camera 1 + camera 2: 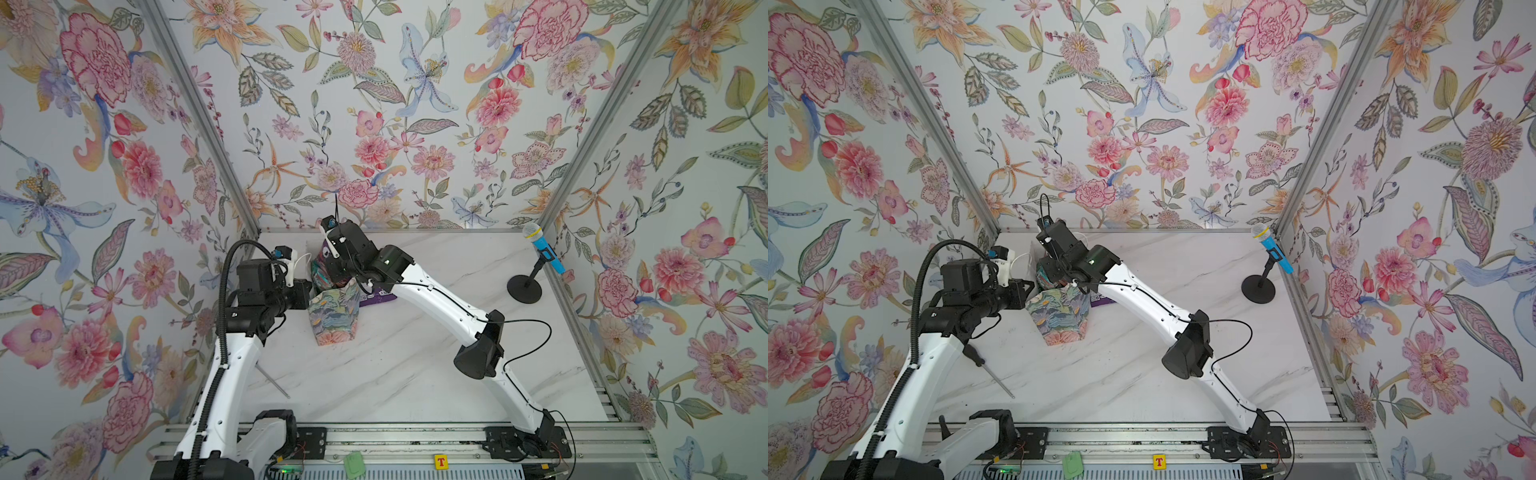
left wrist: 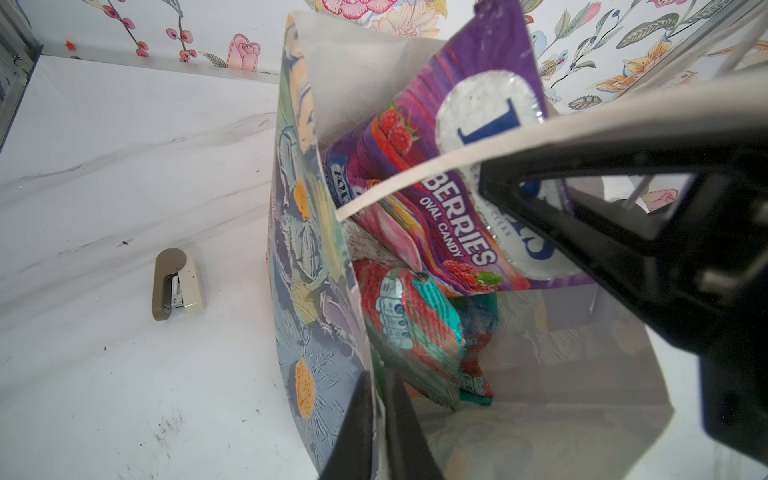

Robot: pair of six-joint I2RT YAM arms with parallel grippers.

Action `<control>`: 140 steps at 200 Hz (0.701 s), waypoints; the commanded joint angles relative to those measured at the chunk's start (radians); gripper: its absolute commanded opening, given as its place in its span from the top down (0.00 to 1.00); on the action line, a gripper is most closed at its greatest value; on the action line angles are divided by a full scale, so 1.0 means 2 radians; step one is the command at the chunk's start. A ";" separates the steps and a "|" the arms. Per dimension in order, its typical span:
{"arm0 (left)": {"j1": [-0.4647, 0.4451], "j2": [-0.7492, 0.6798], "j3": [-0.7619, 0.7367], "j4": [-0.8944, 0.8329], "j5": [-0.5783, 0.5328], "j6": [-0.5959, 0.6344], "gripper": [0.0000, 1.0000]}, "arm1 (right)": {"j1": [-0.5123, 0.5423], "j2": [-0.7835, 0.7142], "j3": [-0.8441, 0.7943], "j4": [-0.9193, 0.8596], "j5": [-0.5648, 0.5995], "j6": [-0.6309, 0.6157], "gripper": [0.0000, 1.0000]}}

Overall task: Place the snacks into the paper bag
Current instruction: 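Lower the pink packet into the bag with the right gripper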

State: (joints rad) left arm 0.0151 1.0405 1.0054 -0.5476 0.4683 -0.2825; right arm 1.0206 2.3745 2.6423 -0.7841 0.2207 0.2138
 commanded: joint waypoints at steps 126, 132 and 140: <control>0.005 -0.001 -0.016 -0.010 0.010 -0.001 0.91 | -0.007 -0.044 0.000 -0.006 -0.079 0.024 0.49; 0.005 0.000 -0.016 -0.011 0.009 -0.001 0.91 | -0.007 -0.054 -0.001 -0.006 -0.075 0.021 0.49; 0.005 -0.001 -0.016 -0.011 0.009 0.000 0.91 | -0.006 -0.066 -0.005 -0.005 -0.066 0.017 0.49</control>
State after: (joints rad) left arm 0.0162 1.0397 1.0016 -0.5426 0.4686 -0.2890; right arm 1.0061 2.3707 2.6362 -0.7830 0.0822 0.2584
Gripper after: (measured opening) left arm 0.088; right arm 0.511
